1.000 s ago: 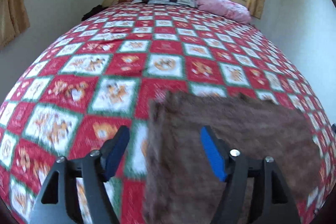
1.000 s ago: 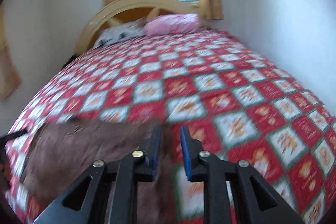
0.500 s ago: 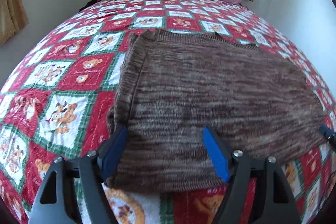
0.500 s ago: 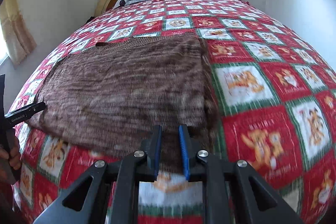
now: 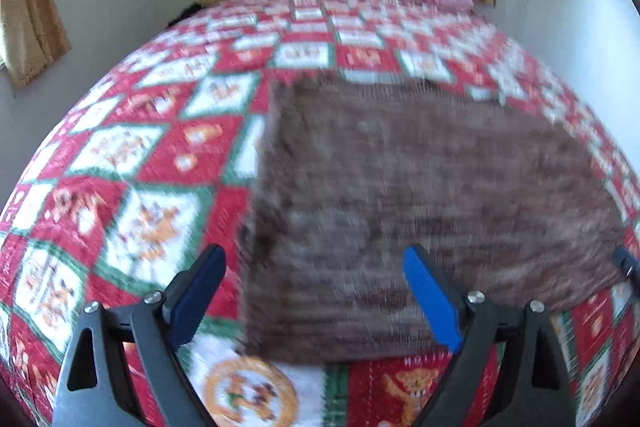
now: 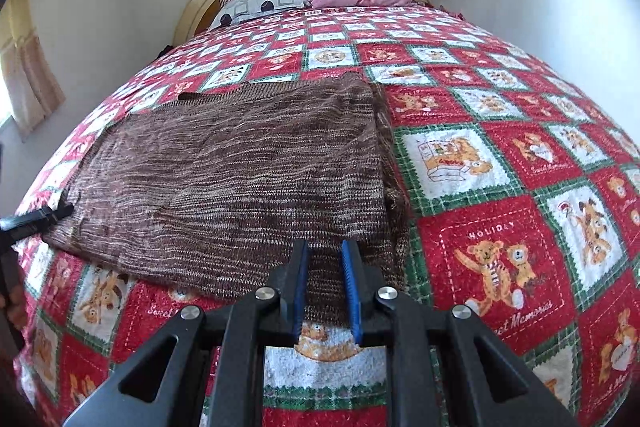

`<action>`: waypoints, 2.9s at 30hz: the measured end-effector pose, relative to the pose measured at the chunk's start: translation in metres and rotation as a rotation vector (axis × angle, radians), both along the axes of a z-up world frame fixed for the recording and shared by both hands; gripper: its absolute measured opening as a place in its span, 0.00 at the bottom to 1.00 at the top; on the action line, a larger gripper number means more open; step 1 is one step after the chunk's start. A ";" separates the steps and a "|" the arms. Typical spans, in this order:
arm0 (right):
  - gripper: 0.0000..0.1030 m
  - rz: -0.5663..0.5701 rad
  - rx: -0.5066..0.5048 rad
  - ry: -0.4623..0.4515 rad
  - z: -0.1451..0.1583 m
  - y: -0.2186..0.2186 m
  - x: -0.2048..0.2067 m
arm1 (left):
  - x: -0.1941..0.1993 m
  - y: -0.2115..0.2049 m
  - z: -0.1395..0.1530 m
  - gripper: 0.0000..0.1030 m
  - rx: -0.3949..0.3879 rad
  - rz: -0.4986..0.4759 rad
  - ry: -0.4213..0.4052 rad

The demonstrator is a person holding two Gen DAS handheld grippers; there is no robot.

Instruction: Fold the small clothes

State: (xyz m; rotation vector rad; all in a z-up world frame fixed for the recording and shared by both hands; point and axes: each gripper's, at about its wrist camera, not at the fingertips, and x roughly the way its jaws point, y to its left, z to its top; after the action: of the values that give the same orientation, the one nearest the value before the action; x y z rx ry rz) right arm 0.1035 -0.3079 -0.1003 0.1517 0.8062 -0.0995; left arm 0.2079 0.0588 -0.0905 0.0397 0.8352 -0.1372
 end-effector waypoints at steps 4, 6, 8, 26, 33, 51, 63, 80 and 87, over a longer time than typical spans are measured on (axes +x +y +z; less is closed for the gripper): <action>0.17 0.000 0.005 -0.002 0.000 -0.001 0.000 | 0.029 0.033 0.019 0.98 -0.134 0.054 -0.029; 0.17 -0.001 0.010 -0.003 0.000 -0.002 0.000 | 0.049 0.050 0.018 0.92 -0.244 0.074 -0.024; 0.17 -0.002 0.011 -0.003 0.001 -0.002 0.000 | 0.070 0.053 0.009 0.75 -0.283 0.083 0.022; 0.17 -0.006 0.058 -0.010 0.000 -0.008 -0.001 | 0.083 0.060 -0.032 0.42 -0.370 0.115 0.151; 0.17 -0.007 0.067 -0.014 0.000 -0.008 -0.001 | 0.088 0.049 -0.027 0.08 -0.348 0.115 0.162; 0.17 -0.007 0.066 -0.034 0.002 -0.008 -0.004 | 0.063 -0.066 0.023 0.05 -0.337 -0.121 0.102; 0.51 0.145 0.230 -0.220 0.061 0.025 0.005 | 0.041 -0.075 0.005 0.05 -0.316 -0.226 0.159; 0.49 0.326 0.645 0.065 -0.013 0.153 0.191 | 0.028 0.041 -0.012 0.29 -0.390 0.033 0.025; 0.30 0.331 0.617 0.062 -0.021 0.174 0.211 | 0.028 0.043 -0.027 0.29 -0.433 0.032 0.052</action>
State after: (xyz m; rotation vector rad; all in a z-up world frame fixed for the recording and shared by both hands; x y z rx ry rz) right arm 0.3149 -0.1336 -0.1210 0.5948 0.8941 0.4647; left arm 0.2359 0.1013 -0.1171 -0.3852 0.8427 -0.2872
